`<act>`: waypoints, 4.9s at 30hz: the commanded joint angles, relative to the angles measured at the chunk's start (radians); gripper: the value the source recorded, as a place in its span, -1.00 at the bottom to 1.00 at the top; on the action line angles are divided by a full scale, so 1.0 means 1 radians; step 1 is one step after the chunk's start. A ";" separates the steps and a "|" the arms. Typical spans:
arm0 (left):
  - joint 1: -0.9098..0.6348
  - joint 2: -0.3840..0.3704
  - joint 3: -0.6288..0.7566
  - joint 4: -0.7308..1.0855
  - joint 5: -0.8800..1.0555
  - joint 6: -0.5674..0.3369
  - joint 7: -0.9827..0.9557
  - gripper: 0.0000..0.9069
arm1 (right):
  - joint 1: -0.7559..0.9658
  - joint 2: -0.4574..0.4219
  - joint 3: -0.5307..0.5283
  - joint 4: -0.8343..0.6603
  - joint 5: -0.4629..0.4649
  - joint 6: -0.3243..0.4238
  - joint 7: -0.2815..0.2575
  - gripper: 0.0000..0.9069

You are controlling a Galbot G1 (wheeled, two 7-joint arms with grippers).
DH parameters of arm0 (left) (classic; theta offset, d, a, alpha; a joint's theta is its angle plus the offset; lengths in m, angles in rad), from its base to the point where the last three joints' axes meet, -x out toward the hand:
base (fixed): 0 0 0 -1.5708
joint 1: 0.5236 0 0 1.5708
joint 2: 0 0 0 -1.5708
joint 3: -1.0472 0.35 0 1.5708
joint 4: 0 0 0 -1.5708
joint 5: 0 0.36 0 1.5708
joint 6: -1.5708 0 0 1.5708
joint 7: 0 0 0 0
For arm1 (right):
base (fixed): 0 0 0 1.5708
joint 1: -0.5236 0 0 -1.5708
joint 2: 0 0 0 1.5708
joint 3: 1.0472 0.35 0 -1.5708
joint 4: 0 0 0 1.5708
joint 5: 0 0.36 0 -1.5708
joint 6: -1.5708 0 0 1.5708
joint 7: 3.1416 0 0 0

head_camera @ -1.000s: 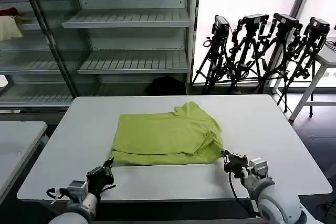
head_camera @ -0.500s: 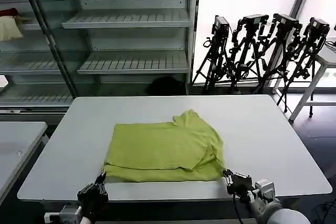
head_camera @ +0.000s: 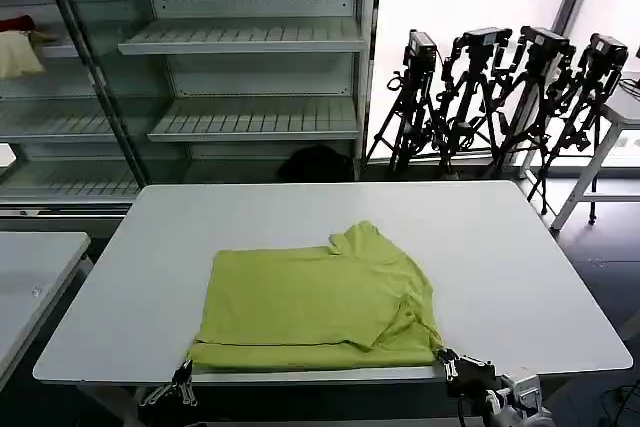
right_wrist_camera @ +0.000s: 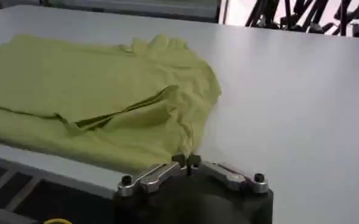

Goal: Fold and organize the clothes.

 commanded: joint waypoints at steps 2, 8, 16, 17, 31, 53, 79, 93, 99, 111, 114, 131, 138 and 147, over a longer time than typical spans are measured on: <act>0.030 -0.005 0.010 0.001 0.017 -0.014 -0.009 -0.98 | -0.042 0.006 0.018 0.005 -0.004 0.002 0.005 1.00; 0.031 -0.011 0.016 -0.008 0.013 -0.019 -0.005 1.00 | -0.047 0.023 0.007 0.014 -0.003 0.003 0.016 1.00; 0.070 -0.004 0.000 -0.068 0.033 -0.019 -0.016 1.00 | -0.110 0.020 0.052 0.066 0.000 -0.004 0.034 1.00; 0.077 -0.002 -0.005 -0.082 0.034 -0.016 -0.018 1.00 | -0.126 0.016 0.070 0.080 0.003 -0.008 0.040 1.00; 0.042 0.013 0.000 -0.228 0.050 0.057 -0.038 1.00 | -0.065 -0.011 0.216 0.149 0.020 -0.034 0.092 1.00; -0.648 0.102 -0.030 0.279 -0.343 0.075 0.411 1.00 | 0.889 0.035 -0.261 -0.406 0.071 -0.027 -0.214 1.00; -0.894 0.084 0.091 0.631 -0.241 0.190 0.403 1.00 | 1.108 0.299 -0.496 -0.844 -0.078 -0.036 -0.283 1.00; -0.971 0.059 0.136 0.730 -0.239 0.190 0.407 1.00 | 1.142 0.340 -0.505 -0.900 -0.114 -0.035 -0.297 1.00; -0.973 0.058 0.135 0.742 -0.240 0.190 0.421 0.98 | 1.142 0.347 -0.506 -0.910 -0.120 -0.035 -0.300 0.60; -0.973 0.056 0.139 0.755 -0.234 0.190 0.456 0.40 | 1.122 0.349 -0.504 -0.918 -0.136 -0.034 -0.311 0.56; -0.970 0.054 0.138 0.758 -0.233 0.190 0.462 -0.04 | 1.113 0.350 -0.501 -0.920 -0.147 -0.033 -0.316 0.53; -0.941 0.069 0.121 0.694 -0.225 0.188 0.494 -0.98 | 1.116 0.330 -0.512 -0.856 -0.147 -0.011 -0.318 -1.00; -0.934 0.074 0.116 0.660 -0.234 0.169 0.498 -1.00 | 1.112 0.314 -0.498 -0.797 -0.092 0.026 -0.298 -1.00; -0.914 0.083 0.100 0.636 -0.234 0.166 0.508 -0.98 | 1.065 0.272 -0.480 -0.722 -0.077 0.037 -0.296 -1.00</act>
